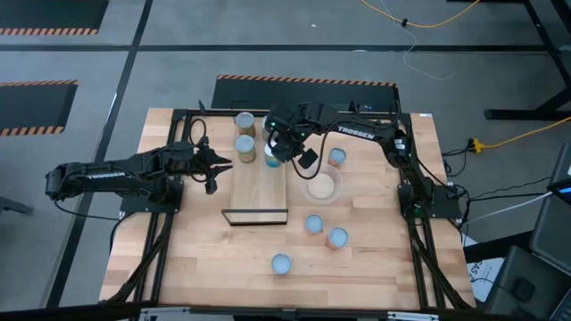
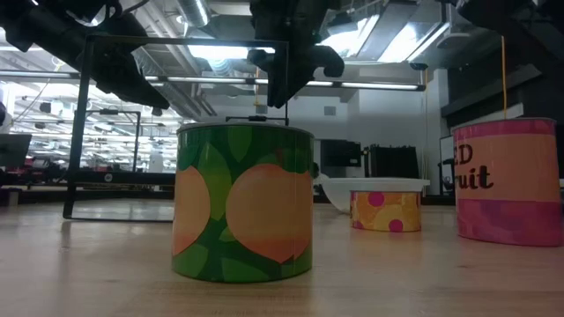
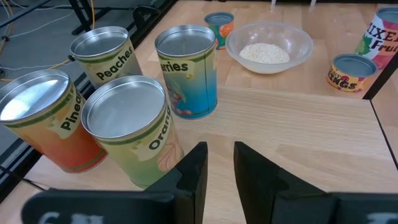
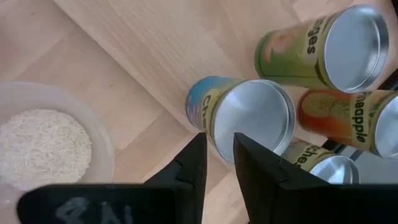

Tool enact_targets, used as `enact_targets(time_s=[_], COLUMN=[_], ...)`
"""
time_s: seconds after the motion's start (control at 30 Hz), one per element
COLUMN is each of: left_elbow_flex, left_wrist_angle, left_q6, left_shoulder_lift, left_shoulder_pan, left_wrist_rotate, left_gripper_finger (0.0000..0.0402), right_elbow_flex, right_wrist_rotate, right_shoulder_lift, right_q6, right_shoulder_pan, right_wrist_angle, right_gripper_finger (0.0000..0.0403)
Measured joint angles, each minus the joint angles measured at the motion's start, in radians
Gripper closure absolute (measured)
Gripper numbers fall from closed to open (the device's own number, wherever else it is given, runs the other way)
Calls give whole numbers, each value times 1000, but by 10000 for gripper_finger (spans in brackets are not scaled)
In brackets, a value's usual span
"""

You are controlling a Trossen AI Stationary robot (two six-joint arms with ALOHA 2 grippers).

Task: Pick and place cans onto a shelf
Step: Put the large canned cherries on the shelf

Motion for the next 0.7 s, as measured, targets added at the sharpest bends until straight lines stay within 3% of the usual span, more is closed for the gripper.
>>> enact_targets(time_s=[0.7], left_elbow_flex=[0], left_wrist_angle=[-14], left_q6=[0], left_shoulder_lift=[0], left_shoulder_pan=[0], left_wrist_rotate=[0], left_gripper_finger=[331], right_elbow_flex=[-1], right_wrist_rotate=[2], right_shoulder_lift=[59], right_q6=[1], right_shoulder_pan=[-17], right_wrist_angle=[25], right_gripper_finger=[319])
